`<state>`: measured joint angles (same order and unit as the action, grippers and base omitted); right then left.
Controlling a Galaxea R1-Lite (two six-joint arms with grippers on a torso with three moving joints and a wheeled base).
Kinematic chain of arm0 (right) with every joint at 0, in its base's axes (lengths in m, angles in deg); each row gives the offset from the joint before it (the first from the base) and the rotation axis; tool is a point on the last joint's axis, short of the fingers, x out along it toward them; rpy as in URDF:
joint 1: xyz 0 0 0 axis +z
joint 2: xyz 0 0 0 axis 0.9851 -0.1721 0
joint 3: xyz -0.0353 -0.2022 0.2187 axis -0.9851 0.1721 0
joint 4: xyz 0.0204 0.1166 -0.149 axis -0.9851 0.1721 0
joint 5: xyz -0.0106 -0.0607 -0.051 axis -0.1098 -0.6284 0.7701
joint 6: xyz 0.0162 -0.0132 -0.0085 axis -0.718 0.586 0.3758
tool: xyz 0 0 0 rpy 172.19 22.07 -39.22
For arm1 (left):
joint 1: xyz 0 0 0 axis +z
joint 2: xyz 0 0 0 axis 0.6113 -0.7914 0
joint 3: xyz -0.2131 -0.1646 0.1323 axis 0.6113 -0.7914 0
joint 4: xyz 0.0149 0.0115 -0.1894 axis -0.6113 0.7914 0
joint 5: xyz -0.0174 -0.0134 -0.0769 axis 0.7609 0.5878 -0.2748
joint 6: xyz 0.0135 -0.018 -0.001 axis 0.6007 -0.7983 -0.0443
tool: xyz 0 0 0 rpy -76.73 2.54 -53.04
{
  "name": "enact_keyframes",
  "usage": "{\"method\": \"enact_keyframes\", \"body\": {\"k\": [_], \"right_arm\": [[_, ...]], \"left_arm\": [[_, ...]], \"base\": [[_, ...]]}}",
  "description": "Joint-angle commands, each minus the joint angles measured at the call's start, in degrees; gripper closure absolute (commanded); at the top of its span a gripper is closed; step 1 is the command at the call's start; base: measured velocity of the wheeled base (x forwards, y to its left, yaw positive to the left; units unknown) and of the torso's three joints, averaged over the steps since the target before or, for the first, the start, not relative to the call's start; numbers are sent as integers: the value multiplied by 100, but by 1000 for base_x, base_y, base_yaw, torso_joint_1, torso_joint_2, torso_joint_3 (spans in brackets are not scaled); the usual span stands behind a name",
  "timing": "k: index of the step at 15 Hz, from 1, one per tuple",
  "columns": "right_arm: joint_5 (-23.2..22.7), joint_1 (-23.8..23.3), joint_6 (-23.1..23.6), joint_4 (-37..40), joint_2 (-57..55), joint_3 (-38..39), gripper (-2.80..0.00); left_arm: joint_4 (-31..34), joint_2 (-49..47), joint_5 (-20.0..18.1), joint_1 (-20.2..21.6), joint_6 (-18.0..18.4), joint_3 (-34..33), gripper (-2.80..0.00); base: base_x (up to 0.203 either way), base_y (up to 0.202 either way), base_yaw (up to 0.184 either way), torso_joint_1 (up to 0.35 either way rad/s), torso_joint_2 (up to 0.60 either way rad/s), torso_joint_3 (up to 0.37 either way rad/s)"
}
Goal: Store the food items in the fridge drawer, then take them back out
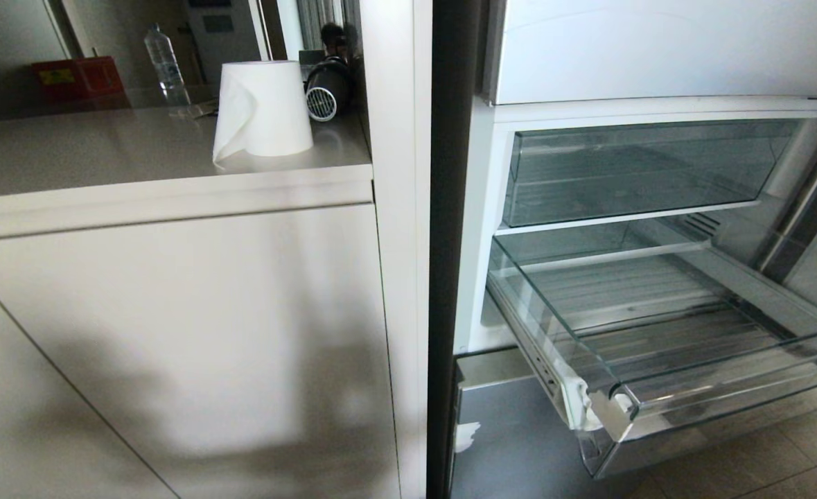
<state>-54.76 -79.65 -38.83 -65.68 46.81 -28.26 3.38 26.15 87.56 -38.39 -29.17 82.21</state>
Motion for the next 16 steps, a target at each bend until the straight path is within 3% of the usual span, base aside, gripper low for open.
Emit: {"method": "enact_keyframes", "body": {"k": [1, 3, 7, 16], "right_arm": [[30, 2, 3, -278, -78, -304, 0], [99, 9, -29, -446, -675, -1004, 0], [203, 95, -48, -442, -2940, -2576, 0], [-228, 821, -665, -200, -7688, -5293, 0]], "left_arm": [[1, 2, -3, 0, 1, 0, 0], [1, 2, -2, 0, 1, 0, 0], [1, 2, 5, 0, 1, 0, 0], [1, 2, 6, 0, 1, 0, 0]], "base": [[0, 0, 0, 0, 0, 0], [0, 0, 0, 0, 0, 0], [0, 0, 0, 0, 0, 0], [0, 0, 0, 0, 0, 0]]}}
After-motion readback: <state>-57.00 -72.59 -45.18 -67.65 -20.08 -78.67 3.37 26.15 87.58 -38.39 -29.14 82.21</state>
